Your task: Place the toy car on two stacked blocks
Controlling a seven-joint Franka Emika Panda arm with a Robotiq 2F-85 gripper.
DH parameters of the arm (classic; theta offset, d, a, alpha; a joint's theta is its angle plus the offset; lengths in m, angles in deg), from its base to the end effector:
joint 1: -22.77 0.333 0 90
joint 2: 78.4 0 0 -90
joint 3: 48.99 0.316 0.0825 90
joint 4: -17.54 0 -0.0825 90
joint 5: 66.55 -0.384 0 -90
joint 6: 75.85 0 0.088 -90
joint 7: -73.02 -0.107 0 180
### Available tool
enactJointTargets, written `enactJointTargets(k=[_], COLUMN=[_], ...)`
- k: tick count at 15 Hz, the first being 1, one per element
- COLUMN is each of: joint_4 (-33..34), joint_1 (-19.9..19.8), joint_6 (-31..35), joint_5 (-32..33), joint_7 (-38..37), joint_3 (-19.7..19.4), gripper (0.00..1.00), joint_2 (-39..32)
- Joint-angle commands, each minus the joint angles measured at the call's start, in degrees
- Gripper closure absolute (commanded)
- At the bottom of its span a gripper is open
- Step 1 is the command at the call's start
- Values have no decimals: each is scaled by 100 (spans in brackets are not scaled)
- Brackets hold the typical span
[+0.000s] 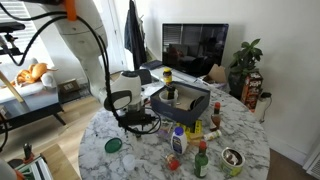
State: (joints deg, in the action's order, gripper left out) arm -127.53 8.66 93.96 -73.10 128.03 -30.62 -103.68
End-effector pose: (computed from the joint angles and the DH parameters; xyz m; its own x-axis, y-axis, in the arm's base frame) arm 0.4447 0.0413 0.1206 0.6273 0.7689 0.1235 0.7788 -0.6203 -0.0937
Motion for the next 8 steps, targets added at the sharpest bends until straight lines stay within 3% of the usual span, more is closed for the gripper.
enactJointTargets(k=[1, 4, 8], joint_4=[145, 204, 245], joint_1=[-261, -291, -364], joint_6=[72, 56, 71], joint_5=[243, 341, 400], joint_7=[42, 6, 2], joint_3=[154, 141, 185], gripper=[17, 47, 77], joint_2=[-274, -347, -413])
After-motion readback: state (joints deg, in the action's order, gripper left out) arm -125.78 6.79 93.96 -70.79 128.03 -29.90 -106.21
